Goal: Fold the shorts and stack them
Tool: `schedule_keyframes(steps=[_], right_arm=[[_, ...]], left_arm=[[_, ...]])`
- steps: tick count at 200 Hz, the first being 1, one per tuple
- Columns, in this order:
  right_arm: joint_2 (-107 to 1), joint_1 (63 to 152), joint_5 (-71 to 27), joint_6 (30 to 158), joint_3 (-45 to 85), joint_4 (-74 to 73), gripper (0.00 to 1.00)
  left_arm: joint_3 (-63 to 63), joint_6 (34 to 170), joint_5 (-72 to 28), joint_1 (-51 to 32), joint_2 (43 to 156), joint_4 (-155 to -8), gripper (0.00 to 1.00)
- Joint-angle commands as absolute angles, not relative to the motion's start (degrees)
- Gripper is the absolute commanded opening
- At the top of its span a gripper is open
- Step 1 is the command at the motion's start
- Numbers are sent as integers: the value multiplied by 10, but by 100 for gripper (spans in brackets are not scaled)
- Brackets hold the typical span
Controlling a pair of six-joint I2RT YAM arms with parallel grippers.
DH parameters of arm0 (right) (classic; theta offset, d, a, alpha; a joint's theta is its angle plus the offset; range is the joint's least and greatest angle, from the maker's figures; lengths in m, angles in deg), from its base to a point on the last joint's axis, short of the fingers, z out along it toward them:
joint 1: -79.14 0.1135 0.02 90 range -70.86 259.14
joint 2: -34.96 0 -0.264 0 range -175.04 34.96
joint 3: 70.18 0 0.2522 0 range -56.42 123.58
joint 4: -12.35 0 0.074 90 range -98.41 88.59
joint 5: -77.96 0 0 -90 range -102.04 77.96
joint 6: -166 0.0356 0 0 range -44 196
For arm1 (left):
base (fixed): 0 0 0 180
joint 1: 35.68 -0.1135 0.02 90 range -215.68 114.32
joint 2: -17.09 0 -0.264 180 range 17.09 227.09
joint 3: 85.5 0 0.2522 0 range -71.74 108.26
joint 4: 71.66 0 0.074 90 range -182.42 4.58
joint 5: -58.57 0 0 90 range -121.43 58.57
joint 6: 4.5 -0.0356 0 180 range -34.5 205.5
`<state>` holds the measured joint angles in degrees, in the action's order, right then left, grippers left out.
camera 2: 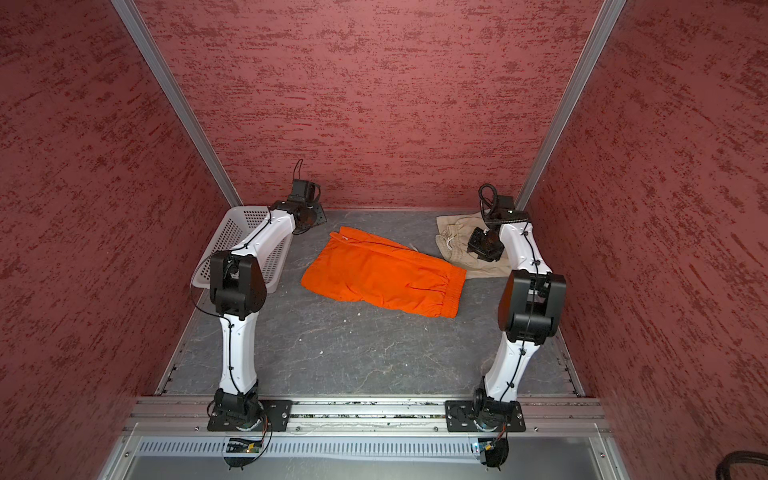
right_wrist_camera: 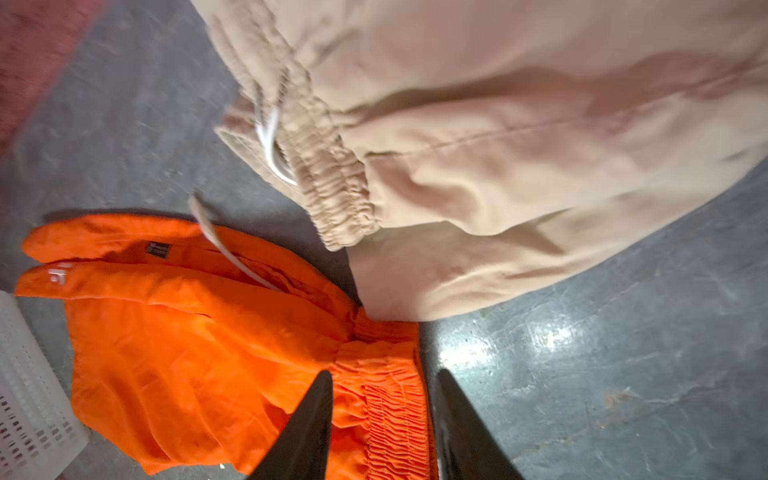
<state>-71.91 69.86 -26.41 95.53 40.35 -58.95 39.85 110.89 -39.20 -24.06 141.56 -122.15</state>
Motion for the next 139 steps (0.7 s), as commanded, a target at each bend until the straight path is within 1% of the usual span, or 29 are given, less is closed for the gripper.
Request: schedule_keyframes(steps=[1, 13, 27, 38, 47, 55, 74, 88, 119, 139], right_arm=[[-625, 710, -284, 979, 346, -532, 33], [-581, 727, -295, 995, 290, -497, 28], [-537, 757, -305, 1019, 219, -449, 24], [-513, 785, -315, 1041, 167, -411, 20], [-500, 811, -315, 1060, 129, -381, 16], [-495, 835, -316, 1074, 98, -354, 11], [-504, 888, -319, 1102, 49, -300, 1], [-519, 916, -317, 1117, 22, -263, 0], [-550, 938, -328, 1143, -36, -186, 0], [-564, 939, -318, 1140, -64, -175, 0]], left_arm=[[307, 1139, -330, -236, 1320, -1176, 49], [237, 1163, -305, -233, 1282, -1148, 43], [166, 1193, -284, -226, 1251, -1126, 37], [125, 1207, -280, -220, 1241, -1115, 32], [103, 1220, -281, -217, 1241, -1115, 26], [89, 1232, -275, -213, 1246, -1116, 22], [66, 1254, -267, -206, 1261, -1118, 6], [53, 1260, -277, -197, 1268, -1120, 0], [24, 1276, -295, -189, 1278, -1128, 0], [-5, 1283, -302, -187, 1273, -1130, 0]])
